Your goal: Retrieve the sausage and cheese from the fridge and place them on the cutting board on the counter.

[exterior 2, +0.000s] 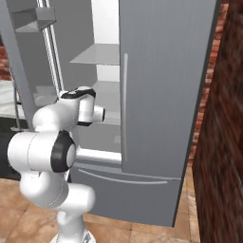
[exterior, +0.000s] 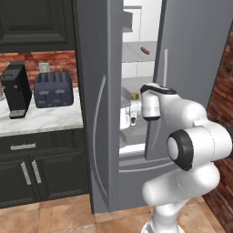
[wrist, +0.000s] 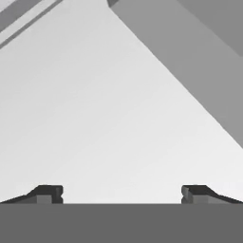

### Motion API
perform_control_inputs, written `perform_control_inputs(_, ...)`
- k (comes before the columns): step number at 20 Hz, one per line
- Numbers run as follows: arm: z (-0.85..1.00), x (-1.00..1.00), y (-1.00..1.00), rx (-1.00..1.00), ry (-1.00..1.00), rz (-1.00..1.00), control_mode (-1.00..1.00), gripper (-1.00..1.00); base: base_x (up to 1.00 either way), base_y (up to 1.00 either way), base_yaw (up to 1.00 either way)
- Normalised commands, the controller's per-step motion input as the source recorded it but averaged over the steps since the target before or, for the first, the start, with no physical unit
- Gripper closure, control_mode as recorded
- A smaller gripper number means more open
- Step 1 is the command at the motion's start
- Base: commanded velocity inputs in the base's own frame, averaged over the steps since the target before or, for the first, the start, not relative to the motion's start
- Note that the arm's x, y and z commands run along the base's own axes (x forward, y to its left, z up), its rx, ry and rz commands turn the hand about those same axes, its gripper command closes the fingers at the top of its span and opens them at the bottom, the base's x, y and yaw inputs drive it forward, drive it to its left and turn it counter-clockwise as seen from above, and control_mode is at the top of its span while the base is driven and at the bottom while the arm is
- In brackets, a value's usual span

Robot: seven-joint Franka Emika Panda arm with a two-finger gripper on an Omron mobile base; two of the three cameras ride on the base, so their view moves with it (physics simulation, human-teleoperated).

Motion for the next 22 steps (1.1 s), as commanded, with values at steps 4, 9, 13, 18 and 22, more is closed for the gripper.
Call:
perform_control_inputs(4,0.00,0.00,0.53,0.05,0.02,0.04,-1.00,-1.00,0.00,0.00,0.00)
perform_control_inputs(9,-0.01,0.00,0.51,0.03,0.03,0.03,-1.00,-1.00,0.00,0.00,0.00)
perform_control_inputs(13,-0.05,0.00,0.59,0.00,0.04,0.02,-1.00,-1.00,0.00,0.00,0.00)
perform_control_inputs(18,-0.01,0.00,0.35,0.00,0.02,0.02,-1.00,-1.00,0.00,0.00,0.00)
perform_control_inputs(22,0.00,0.02,0.05,0.00,0.01,0.00,-1.00,-1.00,0.00,0.00,0.00)
